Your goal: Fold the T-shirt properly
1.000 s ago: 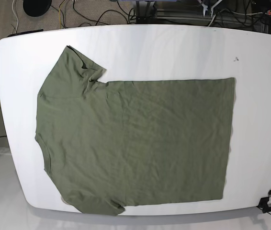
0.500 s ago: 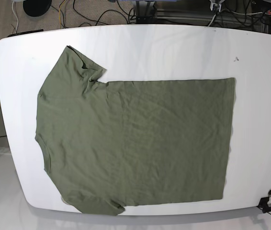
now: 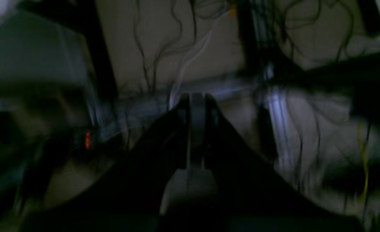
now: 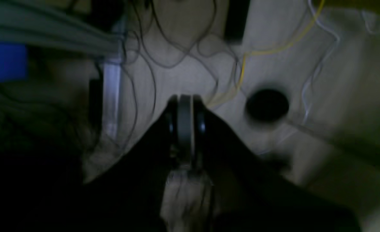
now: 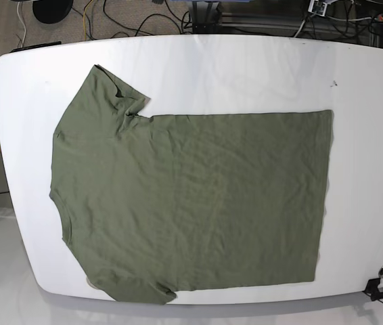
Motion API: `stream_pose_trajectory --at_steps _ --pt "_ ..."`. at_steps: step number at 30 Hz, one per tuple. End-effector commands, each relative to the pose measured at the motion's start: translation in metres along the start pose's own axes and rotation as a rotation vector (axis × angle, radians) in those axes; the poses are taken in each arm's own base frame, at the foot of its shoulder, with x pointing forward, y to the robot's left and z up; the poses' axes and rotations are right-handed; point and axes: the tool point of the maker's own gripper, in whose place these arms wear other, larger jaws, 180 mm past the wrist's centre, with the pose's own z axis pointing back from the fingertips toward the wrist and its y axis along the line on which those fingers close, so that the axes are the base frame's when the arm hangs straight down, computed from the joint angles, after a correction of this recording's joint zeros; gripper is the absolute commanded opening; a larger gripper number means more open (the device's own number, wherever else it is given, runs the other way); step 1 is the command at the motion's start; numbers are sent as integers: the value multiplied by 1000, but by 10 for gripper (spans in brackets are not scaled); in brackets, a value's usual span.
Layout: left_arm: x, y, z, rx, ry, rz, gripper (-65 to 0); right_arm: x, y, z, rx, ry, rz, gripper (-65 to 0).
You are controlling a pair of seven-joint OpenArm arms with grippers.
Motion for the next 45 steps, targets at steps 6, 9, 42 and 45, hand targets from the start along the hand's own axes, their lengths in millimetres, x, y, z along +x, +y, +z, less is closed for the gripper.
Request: stream_pose_trajectory --at_steps 6,9,42,45 --pt "60 -12 49 -55 -175 -77 -650 84 -57 58 -130 -205 5 -635" --pt "87 -13 57 -72 -243 -107 -650 121 -78 76 -185 -288 17 -630" --pt "262 49 85 128 -664 -171 -459 269 -147 94 -93 -489 -268 -444" --pt "267 58 92 170 -664 -191 -457 268 -145 92 -79 -483 -266 -437"
